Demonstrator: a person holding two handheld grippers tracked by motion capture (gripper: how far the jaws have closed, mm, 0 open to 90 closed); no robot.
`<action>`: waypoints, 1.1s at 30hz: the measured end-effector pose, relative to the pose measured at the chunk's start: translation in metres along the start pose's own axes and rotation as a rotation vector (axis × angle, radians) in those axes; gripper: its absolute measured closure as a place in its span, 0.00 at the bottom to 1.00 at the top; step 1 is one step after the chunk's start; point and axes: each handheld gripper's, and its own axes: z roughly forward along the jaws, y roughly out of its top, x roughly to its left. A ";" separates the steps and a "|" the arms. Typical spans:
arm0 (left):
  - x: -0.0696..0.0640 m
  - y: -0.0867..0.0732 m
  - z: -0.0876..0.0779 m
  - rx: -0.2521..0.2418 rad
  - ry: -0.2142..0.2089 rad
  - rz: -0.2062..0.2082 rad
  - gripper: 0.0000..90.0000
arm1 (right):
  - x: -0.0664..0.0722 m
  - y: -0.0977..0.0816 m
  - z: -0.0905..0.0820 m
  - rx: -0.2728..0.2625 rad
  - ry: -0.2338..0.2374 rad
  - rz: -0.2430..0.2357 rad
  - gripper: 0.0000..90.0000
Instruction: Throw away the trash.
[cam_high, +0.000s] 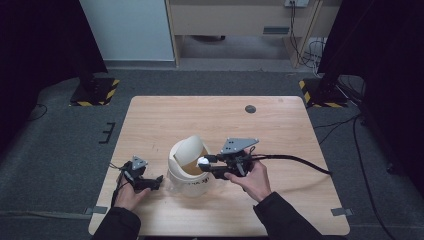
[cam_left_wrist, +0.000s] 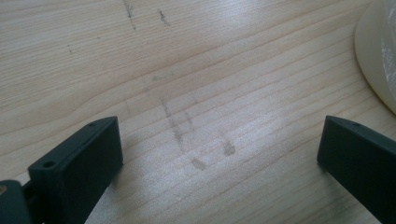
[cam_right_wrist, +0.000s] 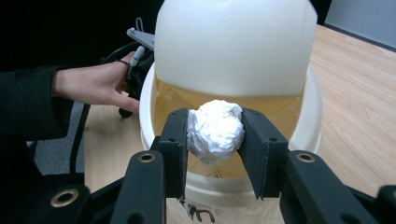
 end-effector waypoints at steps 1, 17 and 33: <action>0.000 0.000 0.000 0.000 0.000 0.000 0.00 | 0.000 0.000 0.001 0.005 -0.001 -0.001 0.70; 0.000 0.000 0.000 0.000 0.000 0.000 0.00 | -0.001 -0.002 0.016 0.033 -0.015 -0.008 0.59; 0.000 0.000 0.000 0.000 0.000 0.000 0.00 | -0.018 0.002 -0.028 -0.071 -0.117 0.029 0.46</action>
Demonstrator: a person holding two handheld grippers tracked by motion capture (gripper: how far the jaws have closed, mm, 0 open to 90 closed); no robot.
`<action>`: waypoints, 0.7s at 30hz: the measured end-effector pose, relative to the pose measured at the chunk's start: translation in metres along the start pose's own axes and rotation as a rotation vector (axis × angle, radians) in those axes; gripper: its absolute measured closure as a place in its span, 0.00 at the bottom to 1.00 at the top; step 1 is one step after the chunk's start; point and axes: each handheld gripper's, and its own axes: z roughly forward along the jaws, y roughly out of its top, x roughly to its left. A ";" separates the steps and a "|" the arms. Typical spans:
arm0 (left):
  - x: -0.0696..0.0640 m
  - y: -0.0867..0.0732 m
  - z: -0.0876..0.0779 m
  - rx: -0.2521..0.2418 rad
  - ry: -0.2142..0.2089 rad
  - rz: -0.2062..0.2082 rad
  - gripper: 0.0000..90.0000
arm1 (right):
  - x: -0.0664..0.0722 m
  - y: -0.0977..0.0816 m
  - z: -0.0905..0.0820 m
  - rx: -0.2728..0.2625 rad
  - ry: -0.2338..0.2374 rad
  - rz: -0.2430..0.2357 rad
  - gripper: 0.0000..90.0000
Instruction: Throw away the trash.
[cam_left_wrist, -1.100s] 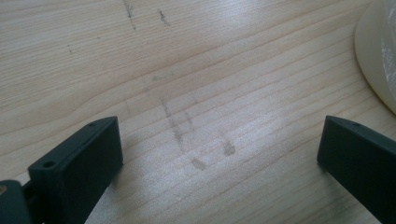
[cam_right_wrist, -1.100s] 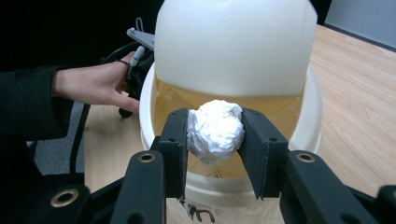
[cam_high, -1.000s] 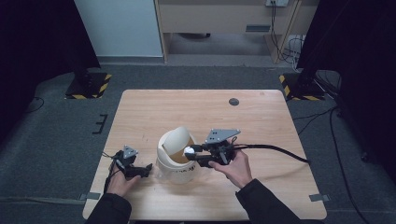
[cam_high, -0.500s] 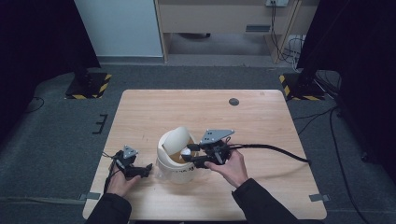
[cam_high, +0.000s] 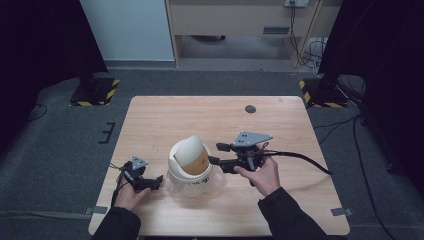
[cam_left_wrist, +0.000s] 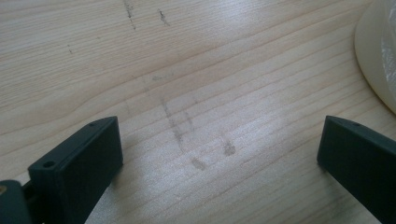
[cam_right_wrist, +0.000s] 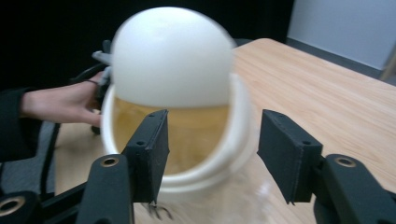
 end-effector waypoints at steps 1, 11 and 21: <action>0.000 0.000 0.000 0.000 0.000 0.000 0.00 | -0.004 -0.002 -0.004 -0.003 -0.014 0.007 0.45; 0.000 0.000 0.000 0.000 0.001 -0.001 0.00 | -0.042 -0.044 -0.031 0.062 -0.156 0.059 0.33; 0.000 0.000 0.000 0.000 0.002 -0.002 0.00 | -0.070 -0.082 -0.052 0.131 -0.246 0.114 0.27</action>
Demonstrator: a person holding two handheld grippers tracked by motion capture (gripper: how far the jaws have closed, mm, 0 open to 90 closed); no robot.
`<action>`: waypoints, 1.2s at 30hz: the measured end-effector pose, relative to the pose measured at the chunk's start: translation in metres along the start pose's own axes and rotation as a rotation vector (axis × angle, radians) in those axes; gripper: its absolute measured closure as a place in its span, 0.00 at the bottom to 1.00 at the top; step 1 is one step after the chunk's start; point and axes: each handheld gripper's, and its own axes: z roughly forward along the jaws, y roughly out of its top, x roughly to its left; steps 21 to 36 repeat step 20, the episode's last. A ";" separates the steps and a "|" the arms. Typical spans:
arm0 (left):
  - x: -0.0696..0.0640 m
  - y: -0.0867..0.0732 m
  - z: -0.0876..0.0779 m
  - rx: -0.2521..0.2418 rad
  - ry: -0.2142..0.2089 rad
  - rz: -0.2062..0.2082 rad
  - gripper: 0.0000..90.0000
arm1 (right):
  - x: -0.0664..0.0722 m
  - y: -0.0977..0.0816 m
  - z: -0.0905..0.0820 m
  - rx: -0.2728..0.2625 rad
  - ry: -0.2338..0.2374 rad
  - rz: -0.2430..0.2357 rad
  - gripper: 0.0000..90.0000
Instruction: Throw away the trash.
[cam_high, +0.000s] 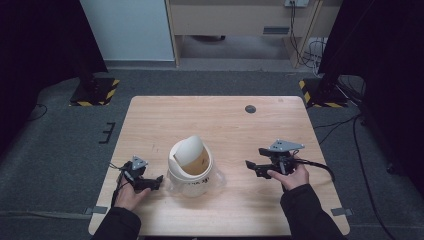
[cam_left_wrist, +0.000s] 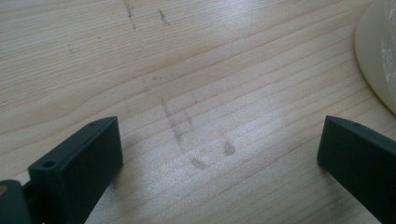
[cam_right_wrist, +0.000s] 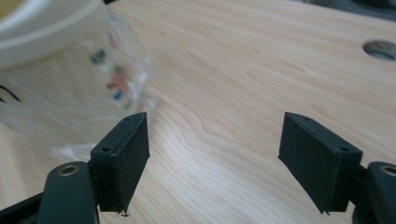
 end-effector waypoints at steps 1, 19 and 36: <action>0.000 0.000 0.000 0.000 0.000 0.000 0.00 | -0.003 -0.003 0.000 0.007 -0.008 0.007 0.26; 0.000 0.000 0.000 0.000 0.000 -0.001 0.00 | -0.072 -0.052 0.001 0.162 -0.203 0.077 0.20; 0.000 0.000 0.000 0.000 0.000 0.000 0.00 | -0.075 -0.054 0.000 0.166 -0.217 0.078 0.19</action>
